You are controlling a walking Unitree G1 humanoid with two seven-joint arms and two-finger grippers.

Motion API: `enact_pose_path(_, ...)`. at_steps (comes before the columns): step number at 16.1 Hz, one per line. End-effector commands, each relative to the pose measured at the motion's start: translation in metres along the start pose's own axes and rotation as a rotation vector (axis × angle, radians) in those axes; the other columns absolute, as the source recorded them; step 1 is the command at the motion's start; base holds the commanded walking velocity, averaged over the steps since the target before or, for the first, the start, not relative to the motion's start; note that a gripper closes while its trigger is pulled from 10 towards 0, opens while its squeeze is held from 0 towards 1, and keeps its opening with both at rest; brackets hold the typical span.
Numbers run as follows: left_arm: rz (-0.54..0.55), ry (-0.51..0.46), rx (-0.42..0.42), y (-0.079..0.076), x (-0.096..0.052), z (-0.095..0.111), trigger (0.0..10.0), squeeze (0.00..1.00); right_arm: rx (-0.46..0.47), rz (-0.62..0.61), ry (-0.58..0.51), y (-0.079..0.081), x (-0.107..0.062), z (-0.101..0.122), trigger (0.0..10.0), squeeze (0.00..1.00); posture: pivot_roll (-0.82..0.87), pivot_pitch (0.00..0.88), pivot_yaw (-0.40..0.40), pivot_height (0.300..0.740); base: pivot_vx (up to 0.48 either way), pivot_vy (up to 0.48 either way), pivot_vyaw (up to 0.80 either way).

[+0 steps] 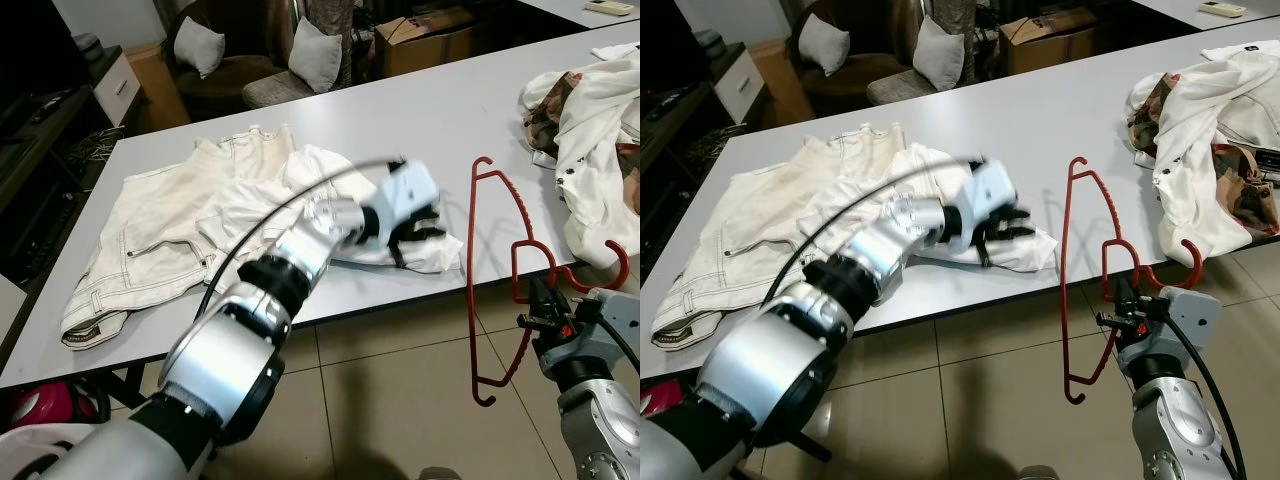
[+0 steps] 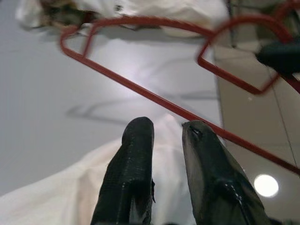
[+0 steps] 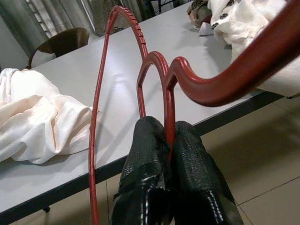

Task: Hang hanger

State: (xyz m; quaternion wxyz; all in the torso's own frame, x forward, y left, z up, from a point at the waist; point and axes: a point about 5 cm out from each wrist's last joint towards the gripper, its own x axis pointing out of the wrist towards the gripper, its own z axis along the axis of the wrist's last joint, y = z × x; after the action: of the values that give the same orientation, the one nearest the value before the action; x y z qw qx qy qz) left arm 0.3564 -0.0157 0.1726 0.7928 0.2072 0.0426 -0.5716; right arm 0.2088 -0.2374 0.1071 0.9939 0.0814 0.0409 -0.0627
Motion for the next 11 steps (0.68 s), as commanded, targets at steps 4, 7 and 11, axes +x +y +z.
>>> enact_pose_path(4, 0.166, 0.1, 0.12, 0.041, -0.06, -0.027, 10.0, 0.04, 0.0, 0.018, 0.038, 0.006, -0.001, -0.008, 10.0, 0.0, -0.28, 0.0, 0.206, 0.74, 0.0, 0.0, 0.0)
enact_pose_path(7, 0.301, 0.216, 0.078, 0.054, -0.109, -0.066, 10.0, 0.0, -0.005, 0.036, 0.05, 0.007, 0.0, -0.01, 10.0, 0.0, -0.27, 0.0, 0.197, 0.74, 0.0, 0.0, 0.0)
enact_pose_path(11, 0.419, 0.286, 0.039, 0.057, -0.149, -0.092, 10.0, 0.0, -0.006, 0.058, 0.057, 0.01, 0.002, -0.01, 10.0, 0.0, -0.26, 0.0, 0.179, 0.74, 0.0, 0.0, 0.0)
